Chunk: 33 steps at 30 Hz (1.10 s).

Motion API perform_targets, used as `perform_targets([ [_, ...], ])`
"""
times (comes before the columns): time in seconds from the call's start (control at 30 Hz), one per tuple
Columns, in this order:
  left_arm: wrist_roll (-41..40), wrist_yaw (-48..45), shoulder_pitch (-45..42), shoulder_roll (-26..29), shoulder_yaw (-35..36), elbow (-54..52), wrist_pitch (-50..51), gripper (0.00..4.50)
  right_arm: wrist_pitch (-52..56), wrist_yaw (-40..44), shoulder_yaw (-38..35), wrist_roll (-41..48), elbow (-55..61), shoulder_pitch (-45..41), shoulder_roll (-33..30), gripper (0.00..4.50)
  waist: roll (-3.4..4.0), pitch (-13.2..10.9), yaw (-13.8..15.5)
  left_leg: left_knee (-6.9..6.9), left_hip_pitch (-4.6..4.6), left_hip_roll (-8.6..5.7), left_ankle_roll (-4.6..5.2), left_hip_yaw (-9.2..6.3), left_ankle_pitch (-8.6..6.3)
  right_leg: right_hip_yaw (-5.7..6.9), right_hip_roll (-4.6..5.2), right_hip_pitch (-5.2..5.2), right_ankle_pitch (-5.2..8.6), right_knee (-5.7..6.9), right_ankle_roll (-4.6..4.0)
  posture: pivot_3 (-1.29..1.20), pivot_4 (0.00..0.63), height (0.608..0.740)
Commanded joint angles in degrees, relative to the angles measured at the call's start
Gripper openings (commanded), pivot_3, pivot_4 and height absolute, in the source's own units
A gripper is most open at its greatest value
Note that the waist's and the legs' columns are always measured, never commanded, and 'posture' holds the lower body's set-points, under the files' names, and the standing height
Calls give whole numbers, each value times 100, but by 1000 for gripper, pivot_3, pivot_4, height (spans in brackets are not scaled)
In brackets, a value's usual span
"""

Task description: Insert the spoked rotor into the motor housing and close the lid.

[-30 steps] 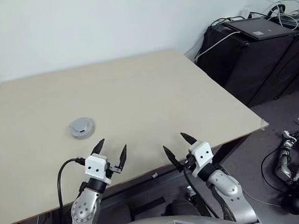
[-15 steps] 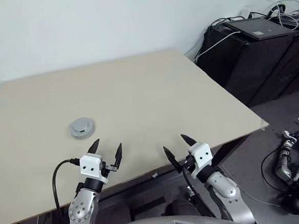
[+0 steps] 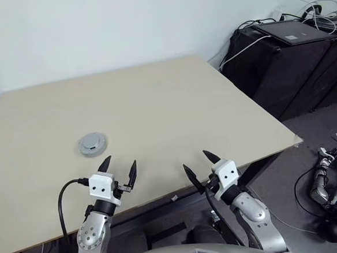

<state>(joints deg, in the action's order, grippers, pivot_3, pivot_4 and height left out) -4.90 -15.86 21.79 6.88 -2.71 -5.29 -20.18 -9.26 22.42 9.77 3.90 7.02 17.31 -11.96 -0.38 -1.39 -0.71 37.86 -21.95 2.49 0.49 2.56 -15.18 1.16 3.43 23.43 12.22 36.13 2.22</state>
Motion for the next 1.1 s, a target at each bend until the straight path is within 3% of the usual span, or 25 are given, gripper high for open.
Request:
perform_targets([
  [0.03, -20, 48, -86, 6, 57, -73, -37, 4451, 18, -2, -23, 52, 198, -84, 9, 4500, 0, 0, 0, 0, 0, 0, 1, 0, 1, 0, 0, 0, 0, 0, 0, 0, 0, 740],
  [1.1, -27, -20, -138, 4, 28, -24, -10, 4451, 135, 33, -2, 46, 293, -80, -7, 4500, -1, 3, 0, 0, 0, 1, 22, 2, 13, -1, -1, 0, 0, 0, 0, 0, 0, 740],
])
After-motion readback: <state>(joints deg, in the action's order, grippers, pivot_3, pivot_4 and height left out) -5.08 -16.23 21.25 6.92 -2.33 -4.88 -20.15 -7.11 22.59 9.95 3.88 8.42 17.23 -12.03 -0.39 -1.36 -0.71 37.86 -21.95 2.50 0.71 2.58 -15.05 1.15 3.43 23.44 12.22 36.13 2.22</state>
